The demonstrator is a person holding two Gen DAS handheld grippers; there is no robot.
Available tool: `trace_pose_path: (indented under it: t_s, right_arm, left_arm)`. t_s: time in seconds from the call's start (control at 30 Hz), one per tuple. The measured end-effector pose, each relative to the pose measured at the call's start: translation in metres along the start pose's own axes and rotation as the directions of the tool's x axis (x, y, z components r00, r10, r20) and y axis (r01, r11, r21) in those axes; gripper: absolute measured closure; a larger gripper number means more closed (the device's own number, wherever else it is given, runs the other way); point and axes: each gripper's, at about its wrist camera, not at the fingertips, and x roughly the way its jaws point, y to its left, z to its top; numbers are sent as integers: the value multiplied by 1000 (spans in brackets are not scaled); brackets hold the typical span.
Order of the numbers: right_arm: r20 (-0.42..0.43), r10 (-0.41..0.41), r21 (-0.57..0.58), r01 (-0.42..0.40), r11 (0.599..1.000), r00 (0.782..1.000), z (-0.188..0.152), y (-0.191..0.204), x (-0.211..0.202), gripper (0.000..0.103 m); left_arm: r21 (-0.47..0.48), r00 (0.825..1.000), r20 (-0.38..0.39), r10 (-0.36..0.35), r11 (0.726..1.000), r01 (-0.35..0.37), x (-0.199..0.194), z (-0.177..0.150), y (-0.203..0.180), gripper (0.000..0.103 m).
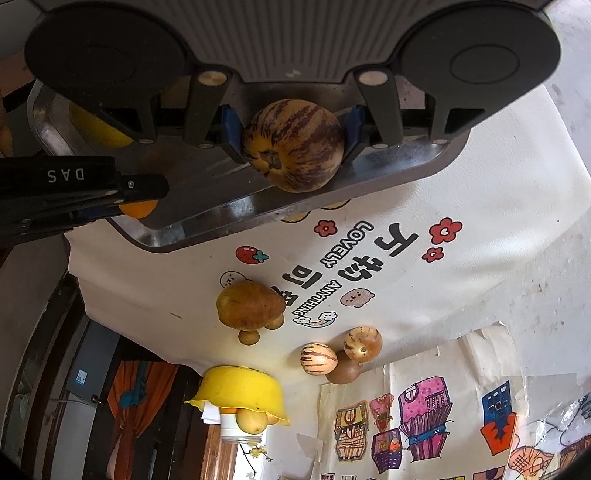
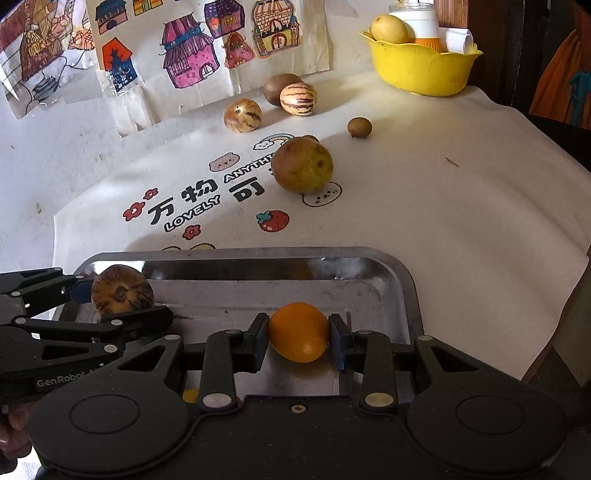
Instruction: Organize fruits
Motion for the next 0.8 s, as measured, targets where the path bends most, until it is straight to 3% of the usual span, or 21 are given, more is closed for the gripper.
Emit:
trace_pose_path:
  t_s: [0.13, 0.2, 0.43, 0.5, 0.6, 0.8]
  right_arm:
    - [-1, -3, 10, 3, 1000, 1000, 0, -1, 1, 66]
    - [3, 0, 13, 0, 1000, 1000, 0, -1, 0, 63]
    - [32, -1, 18, 1, 1000, 999, 2, 2, -10, 59]
    - [50, 1, 22, -2, 1000, 999, 2, 3, -18, 53]
    - [79, -2, 28, -1, 1000, 997, 4, 7, -28, 32]
    - [138, 5, 40, -10, 999, 990, 6, 14, -54, 15]
  left_arm:
    - [-9, 1000, -2, -2, 1000, 2, -2, 1, 2, 42]
    - [-12, 1000, 4, 5, 1000, -5, -3, 1, 2, 35]
    - [-22, 1000, 21, 14, 1000, -13, -10, 3, 6, 34]
    - [-25, 1000, 28, 15, 1000, -15, -13, 3, 7, 30]
    - [-31, 999, 36, 17, 999, -15, -16, 4, 8, 26]
    - [-51, 998, 55, 13, 999, -11, -26, 4, 10, 19]
